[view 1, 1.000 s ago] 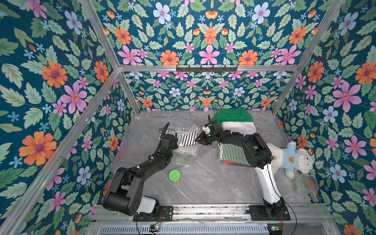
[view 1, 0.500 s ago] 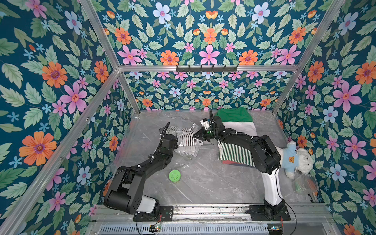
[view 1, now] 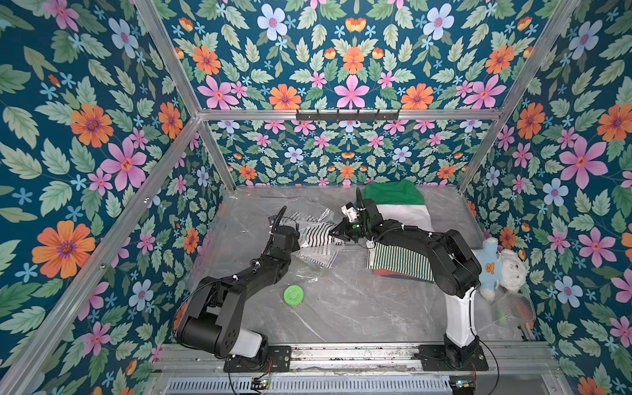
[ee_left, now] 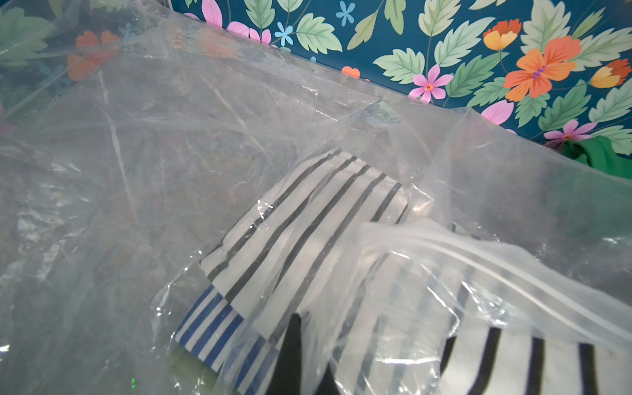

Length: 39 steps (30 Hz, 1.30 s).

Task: Take the tank top out of the vacuum bag
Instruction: Take out the tank top from the vacuum bag.

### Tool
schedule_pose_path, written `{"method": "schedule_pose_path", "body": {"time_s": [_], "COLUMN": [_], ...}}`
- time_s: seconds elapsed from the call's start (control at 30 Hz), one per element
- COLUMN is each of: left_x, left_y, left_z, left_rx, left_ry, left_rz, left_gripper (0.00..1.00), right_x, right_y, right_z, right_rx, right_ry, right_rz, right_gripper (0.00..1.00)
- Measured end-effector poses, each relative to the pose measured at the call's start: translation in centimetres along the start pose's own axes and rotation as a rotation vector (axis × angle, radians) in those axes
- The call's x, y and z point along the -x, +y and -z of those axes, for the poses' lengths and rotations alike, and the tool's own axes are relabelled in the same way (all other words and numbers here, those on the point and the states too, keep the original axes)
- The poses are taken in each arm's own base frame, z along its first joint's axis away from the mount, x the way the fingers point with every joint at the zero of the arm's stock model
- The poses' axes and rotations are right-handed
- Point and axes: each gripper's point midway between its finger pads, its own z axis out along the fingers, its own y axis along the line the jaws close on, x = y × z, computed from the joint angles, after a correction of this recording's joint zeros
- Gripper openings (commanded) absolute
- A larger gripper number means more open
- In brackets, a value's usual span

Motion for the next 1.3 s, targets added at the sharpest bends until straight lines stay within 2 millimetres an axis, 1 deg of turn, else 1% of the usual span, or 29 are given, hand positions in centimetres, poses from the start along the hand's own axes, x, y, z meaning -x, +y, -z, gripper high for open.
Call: {"method": "schedule_pose_path", "body": {"time_s": [0.03,0.13,0.2,0.3,0.37,0.57,0.77,0.97,1.03,1.1,1.17,1.3], "left_x": [0.0,0.1,0.2,0.2,0.1,0.1,0.1,0.2,0.2,0.1,0.1,0.1], "left_y": [0.0,0.0,0.0,0.0,0.0,0.0,0.0,0.0,0.0,0.0,0.0,0.0], "left_z": [0.0,0.1,0.1,0.1,0.1,0.0,0.1,0.1,0.1,0.0,0.0,-0.1], "left_rx": [0.0,-0.001,-0.002,-0.002,-0.001,0.0,-0.001,-0.001,-0.001,0.0,0.001,0.003], "left_ry": [-0.001,-0.003,-0.005,-0.005,-0.004,-0.003,-0.004,-0.004,-0.004,-0.004,-0.002,-0.002], "left_rz": [0.0,0.001,0.002,0.002,0.001,0.0,-0.002,-0.002,-0.003,-0.003,-0.004,-0.005], "left_gripper": [0.0,0.0,0.0,0.0,0.0,0.0,0.0,0.0,0.0,0.0,0.0,0.0], "right_x": [0.0,-0.3,-0.4,0.2,0.6,1.7,3.4,4.1,4.2,4.3,4.4,4.2], "right_y": [-0.5,-1.8,-3.1,-5.5,-6.3,-6.3,-5.4,-6.8,-6.9,-6.6,-5.9,-3.8], "right_z": [-0.2,-0.3,-0.1,0.5,0.8,0.4,-0.1,-1.4,-1.6,-1.7,-1.7,-1.6], "right_rx": [-0.009,-0.027,-0.042,-0.085,-0.1,-0.083,-0.069,-0.096,-0.096,-0.083,-0.054,0.001], "right_ry": [0.0,-0.001,-0.008,-0.05,-0.067,-0.092,-0.12,-0.125,-0.124,-0.122,-0.116,-0.101], "right_rz": [-0.008,-0.042,-0.077,-0.138,-0.161,-0.164,-0.135,-0.129,-0.126,-0.12,-0.106,-0.076], "right_gripper": [0.42,0.63,0.65,0.66,0.65,0.62,0.62,0.62,0.59,0.54,0.48,0.47]}}
